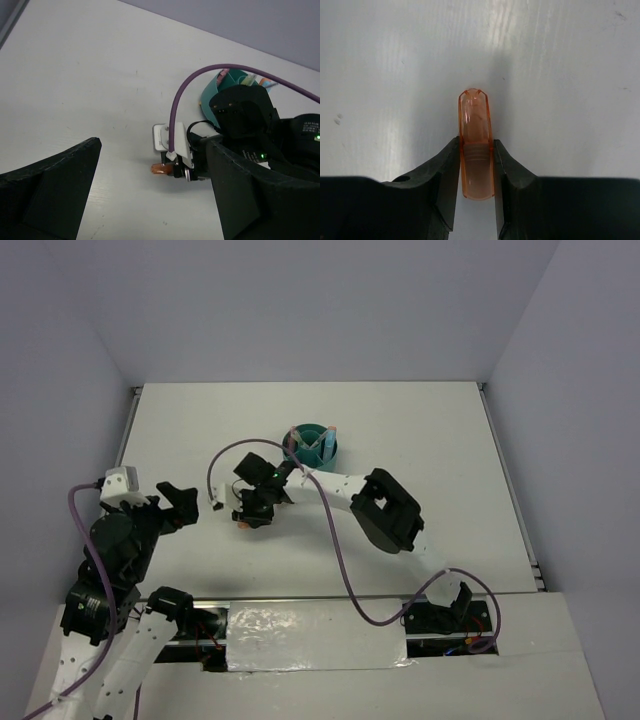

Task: Sort the stationery into containers
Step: Pick up the pen from the center of the board.

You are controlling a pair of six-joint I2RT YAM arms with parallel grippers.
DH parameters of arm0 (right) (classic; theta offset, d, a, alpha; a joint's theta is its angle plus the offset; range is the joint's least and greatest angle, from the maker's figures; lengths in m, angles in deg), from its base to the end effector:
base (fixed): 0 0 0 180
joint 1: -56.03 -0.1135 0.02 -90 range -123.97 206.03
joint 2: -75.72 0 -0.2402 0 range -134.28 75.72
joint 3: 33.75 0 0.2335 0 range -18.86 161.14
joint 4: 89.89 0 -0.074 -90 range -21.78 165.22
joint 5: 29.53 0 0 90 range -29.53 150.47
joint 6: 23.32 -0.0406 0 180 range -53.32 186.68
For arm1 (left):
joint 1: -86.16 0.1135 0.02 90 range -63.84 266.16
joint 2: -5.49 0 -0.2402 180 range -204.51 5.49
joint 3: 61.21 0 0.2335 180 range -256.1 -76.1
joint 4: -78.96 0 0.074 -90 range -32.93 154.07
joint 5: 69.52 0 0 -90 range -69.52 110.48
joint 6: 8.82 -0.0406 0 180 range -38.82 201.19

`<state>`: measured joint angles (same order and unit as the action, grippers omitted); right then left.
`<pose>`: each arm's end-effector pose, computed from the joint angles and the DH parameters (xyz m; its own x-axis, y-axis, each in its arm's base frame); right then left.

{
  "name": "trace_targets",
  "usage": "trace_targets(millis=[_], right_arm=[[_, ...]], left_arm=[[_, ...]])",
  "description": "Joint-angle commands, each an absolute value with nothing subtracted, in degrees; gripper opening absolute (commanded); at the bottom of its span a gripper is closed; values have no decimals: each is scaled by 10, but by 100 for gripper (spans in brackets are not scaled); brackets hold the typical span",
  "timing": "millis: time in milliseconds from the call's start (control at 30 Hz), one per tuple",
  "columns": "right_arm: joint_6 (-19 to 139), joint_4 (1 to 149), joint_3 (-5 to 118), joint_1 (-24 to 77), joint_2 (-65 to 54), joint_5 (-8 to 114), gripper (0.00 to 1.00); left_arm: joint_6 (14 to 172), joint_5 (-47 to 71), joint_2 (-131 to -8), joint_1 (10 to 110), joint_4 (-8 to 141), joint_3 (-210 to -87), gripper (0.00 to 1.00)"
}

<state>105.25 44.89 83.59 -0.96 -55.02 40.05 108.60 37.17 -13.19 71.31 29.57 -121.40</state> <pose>0.2399 0.3953 0.1457 0.1880 -0.7831 -0.5928 -0.9818 -0.1663 -0.0918 0.0795 -0.0090 0.3297 -0.1041 -0.4288 -0.8974 -0.0872 0.9028 -0.4212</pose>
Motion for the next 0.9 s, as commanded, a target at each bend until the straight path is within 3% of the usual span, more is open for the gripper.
trace_targets(millis=[0, 133, 233, 467, 733, 867], right_arm=[[984, 509, 782, -29, -482, 343, 6], [863, 661, 662, -28, -360, 334, 6], [763, 792, 540, -29, -187, 370, 5], [649, 887, 372, -45, -47, 493, 4], [633, 870, 349, -75, 35, 576, 4], [644, 845, 381, -98, 33, 627, 4]], left_arm=[[1111, 406, -118, 715, 294, -1227, 99], [1172, 352, -124, 715, 278, -1237, 99], [1254, 296, -142, 715, 271, -1235, 99], [1379, 103, -157, 715, 449, -1190, 99], [1400, 66, -197, 715, 488, -1211, 99], [1385, 38, -227, 715, 485, -1207, 95]])
